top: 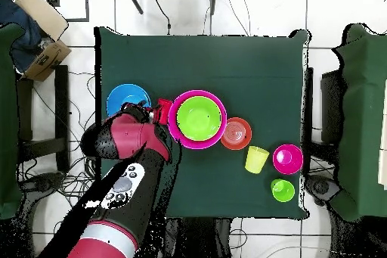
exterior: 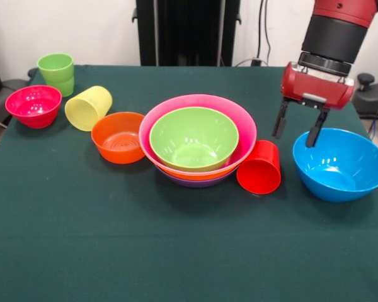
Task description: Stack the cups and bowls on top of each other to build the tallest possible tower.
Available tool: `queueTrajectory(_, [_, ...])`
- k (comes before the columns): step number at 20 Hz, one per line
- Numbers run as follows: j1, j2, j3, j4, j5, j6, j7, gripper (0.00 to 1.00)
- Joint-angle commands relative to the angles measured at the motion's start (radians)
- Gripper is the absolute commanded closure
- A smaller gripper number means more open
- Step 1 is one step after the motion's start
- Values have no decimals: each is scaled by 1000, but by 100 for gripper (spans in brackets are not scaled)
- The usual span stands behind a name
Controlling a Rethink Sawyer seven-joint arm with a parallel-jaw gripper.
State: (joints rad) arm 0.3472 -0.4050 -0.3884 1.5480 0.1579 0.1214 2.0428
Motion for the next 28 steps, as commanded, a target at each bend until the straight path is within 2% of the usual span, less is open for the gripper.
queueTrajectory(1, [-48,26,103,-46,-61,171,-1,0])
queueTrajectory(3, [-70,30,126,-57,-59,247,-22,0])
queueTrajectory(6, [-63,47,119,-66,-57,258,-8,0])
queueTrajectory(10, [-59,55,118,-100,-70,356,-30,0])
queueTrajectory(14, [-45,68,103,-117,-67,387,-4,0])
queueTrajectory(15, [-39,71,97,-116,-66,376,7,0])
queueTrajectory(18, [-2,69,57,-70,-36,206,123,0])
queueTrajectory(20, [-15,44,74,-31,-22,140,150,0])
queueTrajectory(24, [-36,-4,87,-30,-35,202,88,0])
queueTrajectory(28, [-36,-14,80,-45,-55,227,52,0])
